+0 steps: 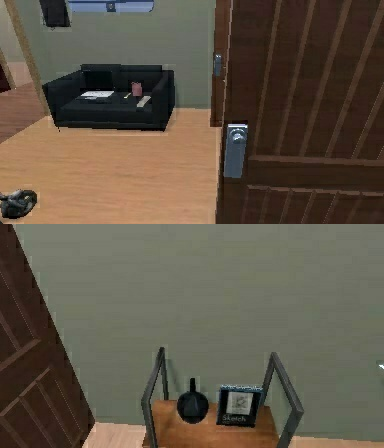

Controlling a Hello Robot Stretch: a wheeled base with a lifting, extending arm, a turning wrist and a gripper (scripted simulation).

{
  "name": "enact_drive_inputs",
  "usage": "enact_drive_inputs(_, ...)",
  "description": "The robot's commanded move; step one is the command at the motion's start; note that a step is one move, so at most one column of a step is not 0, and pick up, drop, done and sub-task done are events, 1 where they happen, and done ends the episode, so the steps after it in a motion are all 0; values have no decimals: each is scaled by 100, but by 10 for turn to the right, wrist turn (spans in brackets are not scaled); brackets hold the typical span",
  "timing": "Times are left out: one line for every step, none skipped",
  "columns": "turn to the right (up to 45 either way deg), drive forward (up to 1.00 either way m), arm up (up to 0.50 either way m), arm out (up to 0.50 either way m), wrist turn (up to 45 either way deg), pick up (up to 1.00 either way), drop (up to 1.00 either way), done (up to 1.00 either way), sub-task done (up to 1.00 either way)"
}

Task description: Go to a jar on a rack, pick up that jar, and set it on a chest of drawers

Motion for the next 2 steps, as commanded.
enact_drive_inputs(0,0,0,38,0,0,0,0,0)
enact_drive_inputs(0,0,0,0,450,0,0,0,0)
